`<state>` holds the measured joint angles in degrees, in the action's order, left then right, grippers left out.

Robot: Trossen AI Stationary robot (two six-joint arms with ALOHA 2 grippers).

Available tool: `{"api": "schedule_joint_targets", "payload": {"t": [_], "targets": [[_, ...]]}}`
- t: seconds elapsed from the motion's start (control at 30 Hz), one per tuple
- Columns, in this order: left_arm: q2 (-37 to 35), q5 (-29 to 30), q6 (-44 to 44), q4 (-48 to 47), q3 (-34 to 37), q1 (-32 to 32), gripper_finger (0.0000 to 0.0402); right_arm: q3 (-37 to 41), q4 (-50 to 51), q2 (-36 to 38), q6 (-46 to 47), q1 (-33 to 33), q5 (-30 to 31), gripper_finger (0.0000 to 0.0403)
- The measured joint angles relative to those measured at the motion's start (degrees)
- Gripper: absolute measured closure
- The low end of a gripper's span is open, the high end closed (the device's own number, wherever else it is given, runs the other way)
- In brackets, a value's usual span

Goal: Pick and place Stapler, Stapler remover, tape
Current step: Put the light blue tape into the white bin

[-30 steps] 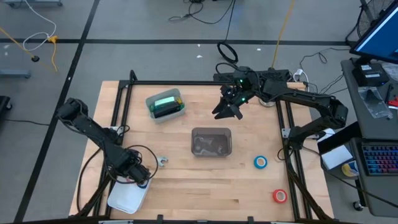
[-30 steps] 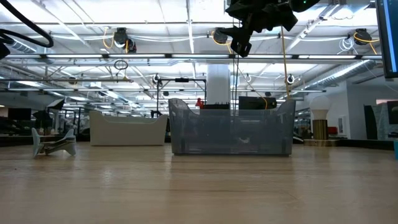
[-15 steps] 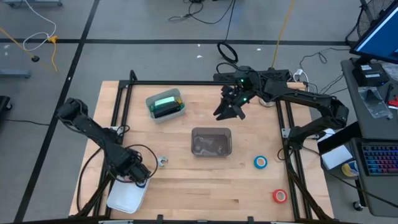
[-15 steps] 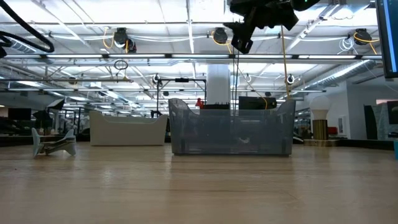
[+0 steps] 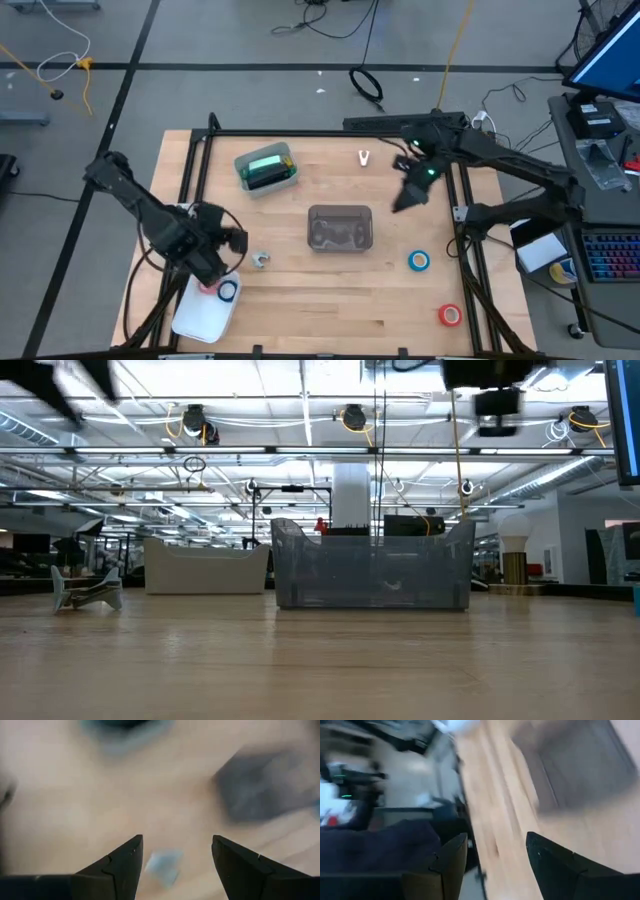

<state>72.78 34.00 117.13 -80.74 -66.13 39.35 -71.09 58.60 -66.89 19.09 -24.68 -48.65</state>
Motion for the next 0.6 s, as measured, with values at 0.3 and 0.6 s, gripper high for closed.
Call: {"api": "schedule_joint_targets", "payload": {"t": [0.3, 0.6], "targets": [[-0.9, 33.3, -7.6, 0.9, -1.7, -1.2, 0.0165, 0.0, 27.7, 7.4, 14.0, 11.8, 19.8, 0.0204], [-0.9, 34.6, -10.5, 5.3, -1.7, -3.1, 0.0165, 10.4, 23.2, 11.9, 26.4, 23.9, 28.7, 0.0204]]}}
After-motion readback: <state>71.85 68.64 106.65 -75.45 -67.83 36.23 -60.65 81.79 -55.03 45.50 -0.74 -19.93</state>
